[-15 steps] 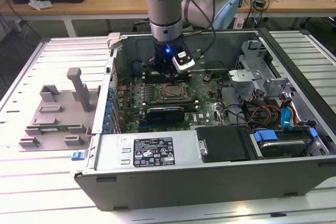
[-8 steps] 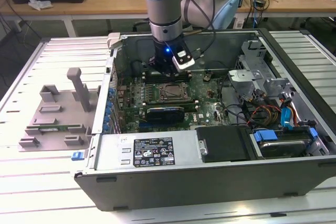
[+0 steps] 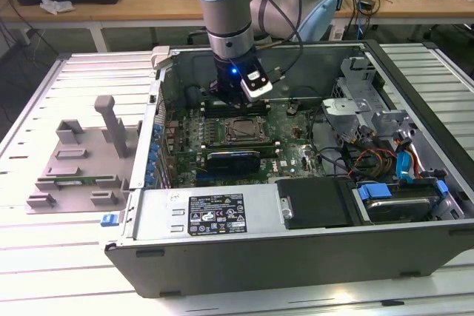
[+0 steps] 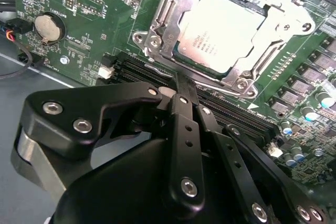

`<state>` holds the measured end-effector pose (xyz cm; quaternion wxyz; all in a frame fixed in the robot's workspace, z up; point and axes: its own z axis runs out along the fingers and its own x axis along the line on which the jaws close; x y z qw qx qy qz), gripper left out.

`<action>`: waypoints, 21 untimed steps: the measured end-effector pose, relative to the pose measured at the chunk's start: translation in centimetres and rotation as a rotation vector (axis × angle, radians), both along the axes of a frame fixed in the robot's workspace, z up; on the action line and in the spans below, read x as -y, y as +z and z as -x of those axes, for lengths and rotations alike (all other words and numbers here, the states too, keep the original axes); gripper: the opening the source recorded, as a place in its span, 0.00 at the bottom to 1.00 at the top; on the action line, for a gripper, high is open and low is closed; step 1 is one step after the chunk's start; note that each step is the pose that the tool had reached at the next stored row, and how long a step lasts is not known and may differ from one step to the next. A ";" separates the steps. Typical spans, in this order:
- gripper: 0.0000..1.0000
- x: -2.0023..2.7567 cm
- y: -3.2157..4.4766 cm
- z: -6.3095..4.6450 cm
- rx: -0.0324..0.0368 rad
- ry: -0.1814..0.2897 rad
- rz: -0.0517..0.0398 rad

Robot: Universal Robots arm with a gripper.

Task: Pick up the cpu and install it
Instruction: 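Install the first cpu locking lever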

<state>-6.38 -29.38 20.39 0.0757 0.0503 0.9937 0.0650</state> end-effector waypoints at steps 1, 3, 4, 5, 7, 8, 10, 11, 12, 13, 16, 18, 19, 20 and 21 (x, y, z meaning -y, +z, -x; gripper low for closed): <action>0.11 0.00 -0.02 0.0 0.0017 0.000 -0.0001; 0.11 0.02 -0.07 0.1 0.0069 -0.001 -0.0001; 0.11 0.03 -0.11 0.2 0.0097 -0.001 -0.0001; 0.11 0.05 -0.16 0.2 0.0132 -0.001 -0.0001; 0.11 0.11 -0.33 0.3 0.0235 -0.002 -0.0001; 0.11 0.16 -0.41 0.3 0.0288 -0.003 0.0001; 0.11 0.21 -0.51 0.3 0.0351 -0.004 0.0003; 0.11 0.22 -0.55 0.3 0.0374 -0.004 -0.0003; 0.11 0.23 -0.59 0.3 0.0391 -0.004 -0.0008; 0.11 0.24 -0.60 0.3 0.0416 -0.004 -0.0002; 0.11 0.25 -0.60 0.3 0.0447 -0.004 -0.0006; 0.11 0.25 -0.59 0.3 0.0447 -0.004 -0.0026; 0.11 0.25 -0.53 0.3 0.0448 -0.004 -0.0034; 0.11 0.25 0.13 0.3 0.0449 -0.004 -0.0034; 0.11 0.25 1.19 0.3 0.0448 -0.007 -0.0033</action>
